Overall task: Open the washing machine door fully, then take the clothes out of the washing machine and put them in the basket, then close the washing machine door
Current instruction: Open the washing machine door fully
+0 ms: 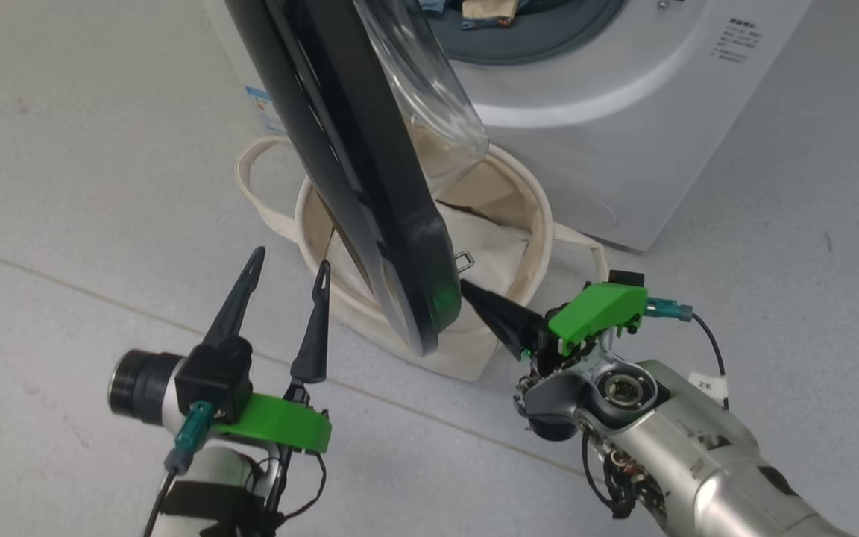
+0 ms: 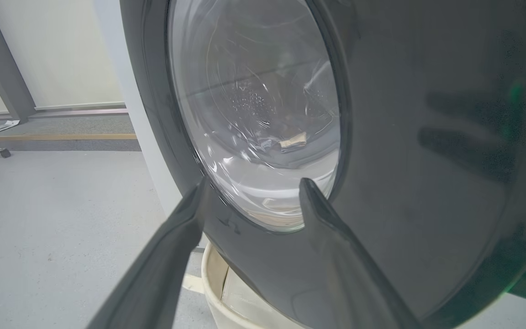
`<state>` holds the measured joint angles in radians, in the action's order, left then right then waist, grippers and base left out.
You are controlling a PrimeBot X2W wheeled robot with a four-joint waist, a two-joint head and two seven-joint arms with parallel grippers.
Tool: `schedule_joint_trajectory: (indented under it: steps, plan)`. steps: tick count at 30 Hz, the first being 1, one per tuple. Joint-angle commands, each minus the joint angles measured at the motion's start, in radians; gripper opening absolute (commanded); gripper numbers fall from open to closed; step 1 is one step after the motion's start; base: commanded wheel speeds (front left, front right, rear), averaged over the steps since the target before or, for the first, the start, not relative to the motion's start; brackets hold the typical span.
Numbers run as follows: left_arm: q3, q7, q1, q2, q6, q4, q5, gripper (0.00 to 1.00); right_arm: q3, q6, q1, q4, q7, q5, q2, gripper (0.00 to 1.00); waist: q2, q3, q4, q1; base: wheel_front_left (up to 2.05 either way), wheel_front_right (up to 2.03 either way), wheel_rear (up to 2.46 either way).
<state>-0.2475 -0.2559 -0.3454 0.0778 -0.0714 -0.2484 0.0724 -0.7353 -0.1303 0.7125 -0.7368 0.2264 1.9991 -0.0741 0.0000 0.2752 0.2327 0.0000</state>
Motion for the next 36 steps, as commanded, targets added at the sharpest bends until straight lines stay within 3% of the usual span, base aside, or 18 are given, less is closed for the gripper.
schedule_joint_trajectory:
  steps: [1, 8, 13, 17, 23, 24, 29, 36]
  plan:
    - [0.039, -0.006, -0.003, 0.01, -0.006, 0.027, 0.002, 1.0, 0.0, 0.0, 0.019, 0.028, -0.027, 0.031, 0.024, 0.0, 0.0, -0.013, -0.005, 0.0, 0.0, 0.0, 0.0]
    - [0.044, -0.006, 0.014, 0.009, -0.01, 0.019, -0.001, 1.0, -0.016, 0.0, 0.041, 0.053, -0.15, 0.024, -0.026, 0.0, 0.0, -0.067, -0.028, 0.0, 0.0, 0.0, 0.0]
    - [0.051, -0.006, 0.034, 0.015, -0.012, 0.012, -0.003, 1.0, -0.072, 0.0, 0.057, 0.112, -0.415, -0.206, -0.096, 0.0, 0.0, -0.113, -0.056, 0.0, 0.0, 0.0, 0.0]
    - [0.06, -0.006, 0.057, 0.022, -0.018, 0.009, -0.003, 1.0, -0.11, 0.0, 0.056, 0.11, -0.486, -0.456, -0.14, 0.0, 0.0, -0.154, -0.084, 0.0, 0.0, 0.0, 0.0]
    - [0.078, -0.006, 0.094, 0.033, -0.027, 0.017, 0.002, 1.0, 0.194, 0.0, -0.059, 0.162, -0.488, -0.948, -0.116, 0.0, 0.0, -0.187, -0.122, 0.0, 0.0, 0.0, 0.0]
    - [0.078, -0.006, 0.094, 0.033, -0.027, 0.017, 0.002, 1.0, 0.194, 0.0, -0.059, 0.162, -0.488, -0.948, -0.116, 0.0, 0.0, -0.187, -0.122, 0.0, 0.0, 0.0, 0.0]
    - [0.087, -0.006, 0.114, 0.044, -0.028, 0.019, 0.005, 1.0, 0.387, 0.0, -0.244, 0.295, -0.488, -1.316, -0.066, 0.0, 0.0, -0.194, -0.141, 0.0, 0.0, 0.0, 0.0]
    - [0.094, -0.006, 0.12, 0.045, -0.029, 0.023, 0.01, 1.0, 0.547, 0.0, -0.442, 0.426, -0.488, -1.573, 0.002, 0.0, 0.0, -0.194, -0.151, 0.0, 0.0, 0.0, 0.0]
